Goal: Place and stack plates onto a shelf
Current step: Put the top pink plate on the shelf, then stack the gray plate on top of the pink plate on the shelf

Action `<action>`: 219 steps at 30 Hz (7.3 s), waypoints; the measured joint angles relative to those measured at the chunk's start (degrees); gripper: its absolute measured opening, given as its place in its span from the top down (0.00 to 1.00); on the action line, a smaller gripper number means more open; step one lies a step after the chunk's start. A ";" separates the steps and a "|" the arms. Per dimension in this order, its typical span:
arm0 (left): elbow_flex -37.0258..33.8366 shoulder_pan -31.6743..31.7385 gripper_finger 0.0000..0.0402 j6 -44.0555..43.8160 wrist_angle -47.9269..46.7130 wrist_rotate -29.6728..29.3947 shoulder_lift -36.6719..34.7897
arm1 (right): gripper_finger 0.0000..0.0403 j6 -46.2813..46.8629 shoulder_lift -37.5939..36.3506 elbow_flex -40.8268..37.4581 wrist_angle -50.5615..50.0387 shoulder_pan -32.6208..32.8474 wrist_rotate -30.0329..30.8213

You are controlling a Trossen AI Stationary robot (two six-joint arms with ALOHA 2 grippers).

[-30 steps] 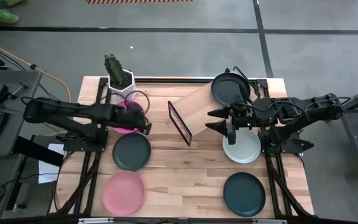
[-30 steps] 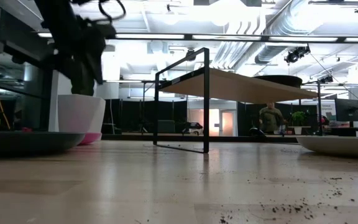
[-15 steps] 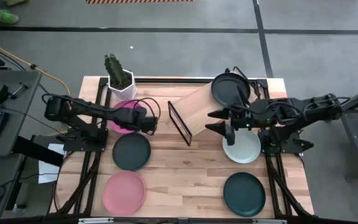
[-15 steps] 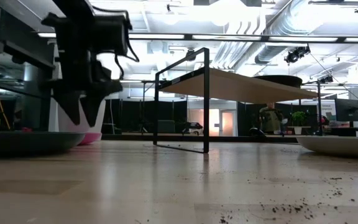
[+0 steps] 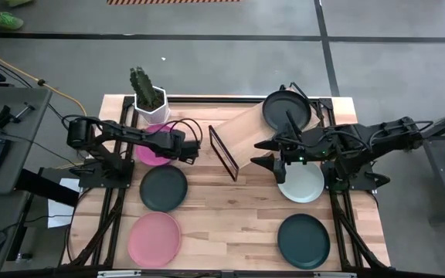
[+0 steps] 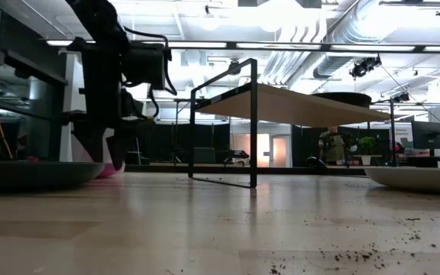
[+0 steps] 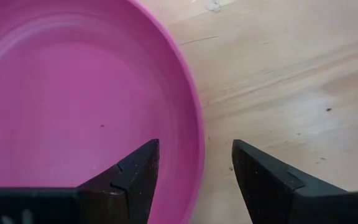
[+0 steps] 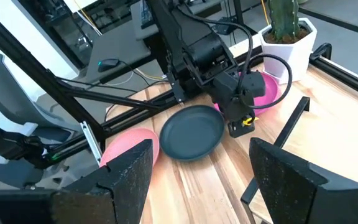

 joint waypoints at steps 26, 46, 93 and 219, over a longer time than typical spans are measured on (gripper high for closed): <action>0.00 -1.24 0.99 3.21 -0.69 0.67 0.19 | 0.38 0.00 -0.02 0.00 -0.02 0.00 2.27; 22.98 -9.66 1.00 18.17 -15.15 6.98 -20.76 | 0.38 -1.33 -0.03 0.00 0.89 -0.11 3.61; 64.96 -12.08 0.99 79.41 -11.99 7.72 20.37 | 0.38 -6.49 -7.13 0.00 8.90 -0.11 12.57; -6.25 -24.80 0.59 47.98 57.87 -7.02 -39.06 | 0.38 49.76 12.67 -19.31 -33.15 18.66 -12.95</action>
